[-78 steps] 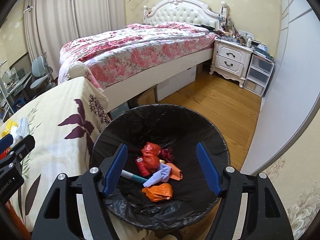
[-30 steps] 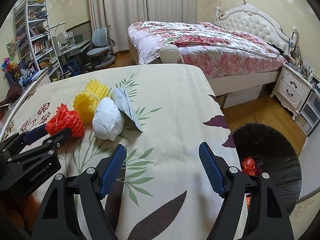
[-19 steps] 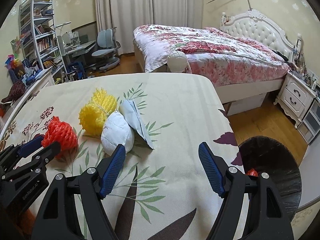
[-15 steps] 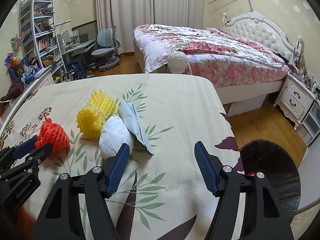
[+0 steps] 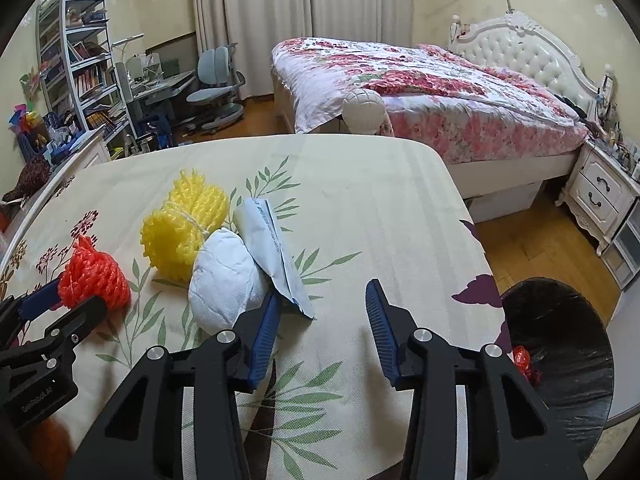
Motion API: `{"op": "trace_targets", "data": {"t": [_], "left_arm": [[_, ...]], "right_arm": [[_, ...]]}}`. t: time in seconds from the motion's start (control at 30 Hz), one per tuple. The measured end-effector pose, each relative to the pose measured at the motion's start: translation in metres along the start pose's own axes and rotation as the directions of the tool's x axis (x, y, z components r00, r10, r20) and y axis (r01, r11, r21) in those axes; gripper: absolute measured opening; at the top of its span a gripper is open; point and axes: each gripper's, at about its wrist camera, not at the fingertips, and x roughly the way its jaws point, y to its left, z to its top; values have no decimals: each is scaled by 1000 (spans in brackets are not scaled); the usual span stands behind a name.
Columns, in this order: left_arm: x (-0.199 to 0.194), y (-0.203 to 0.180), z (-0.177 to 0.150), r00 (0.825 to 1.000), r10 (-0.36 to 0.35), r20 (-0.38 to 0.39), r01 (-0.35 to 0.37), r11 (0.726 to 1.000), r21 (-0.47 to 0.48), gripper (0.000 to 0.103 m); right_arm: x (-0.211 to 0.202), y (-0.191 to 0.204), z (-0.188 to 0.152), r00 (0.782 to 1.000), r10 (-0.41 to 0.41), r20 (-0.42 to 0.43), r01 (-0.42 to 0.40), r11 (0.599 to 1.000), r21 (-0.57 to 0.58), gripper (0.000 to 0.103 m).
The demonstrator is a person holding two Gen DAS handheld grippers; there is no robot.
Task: Collect trash
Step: 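Grasp the red mesh net with the left gripper while the right grasps the white paper tube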
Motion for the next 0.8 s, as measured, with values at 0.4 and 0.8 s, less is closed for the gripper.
{"op": "trace_targets", "data": {"t": [0.4,0.8], "left_arm": [[14,-4,4,999,-32,-41,34,999,42,64],[11,-4,4,999,-5,-33,6,999,36,51]], "right_arm": [[3,3,-3,999,51,-13,-51,999,4,3],[1,-6,-4,998,54,-26,-53,998,25,6]]}}
